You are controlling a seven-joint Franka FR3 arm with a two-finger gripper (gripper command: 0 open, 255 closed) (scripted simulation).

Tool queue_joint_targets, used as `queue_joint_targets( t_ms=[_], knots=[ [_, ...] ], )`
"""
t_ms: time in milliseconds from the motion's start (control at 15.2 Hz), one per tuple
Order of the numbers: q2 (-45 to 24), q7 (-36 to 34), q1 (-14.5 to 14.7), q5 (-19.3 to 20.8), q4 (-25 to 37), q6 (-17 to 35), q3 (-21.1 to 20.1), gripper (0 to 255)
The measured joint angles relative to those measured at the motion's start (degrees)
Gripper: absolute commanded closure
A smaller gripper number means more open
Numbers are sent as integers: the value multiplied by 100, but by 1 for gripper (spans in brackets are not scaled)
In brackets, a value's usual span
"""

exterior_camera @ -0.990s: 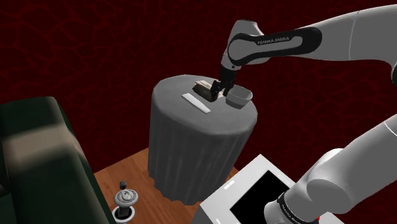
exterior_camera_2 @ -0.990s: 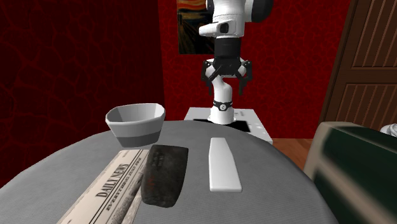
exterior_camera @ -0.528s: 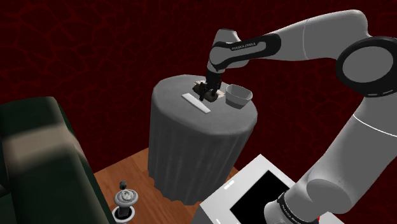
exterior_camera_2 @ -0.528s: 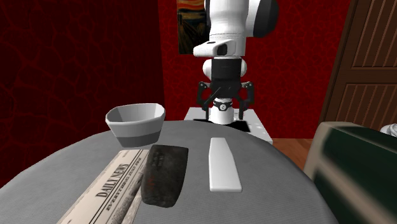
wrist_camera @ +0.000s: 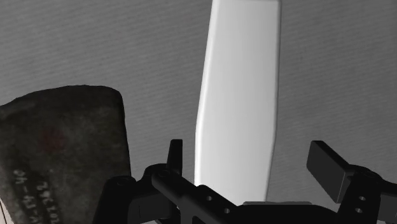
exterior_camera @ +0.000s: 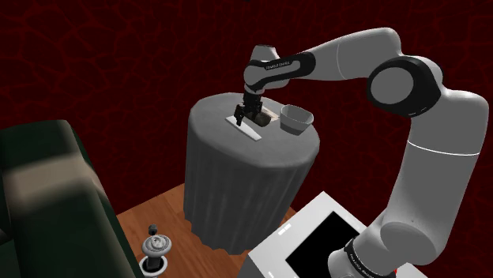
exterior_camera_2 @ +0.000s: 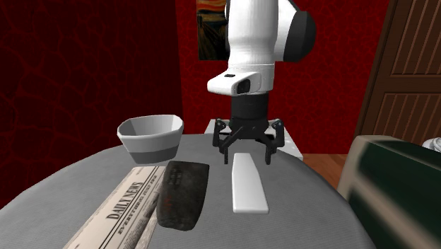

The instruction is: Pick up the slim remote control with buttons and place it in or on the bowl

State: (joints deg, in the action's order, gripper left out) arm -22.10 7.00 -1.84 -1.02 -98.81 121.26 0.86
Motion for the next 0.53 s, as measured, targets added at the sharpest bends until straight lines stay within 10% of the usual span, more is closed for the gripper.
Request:
queue_joint_targets(
  t_ms=[528],
  knots=[
    [-246, 10, -3, -8, -141, 386, -3, 0]
  ],
)
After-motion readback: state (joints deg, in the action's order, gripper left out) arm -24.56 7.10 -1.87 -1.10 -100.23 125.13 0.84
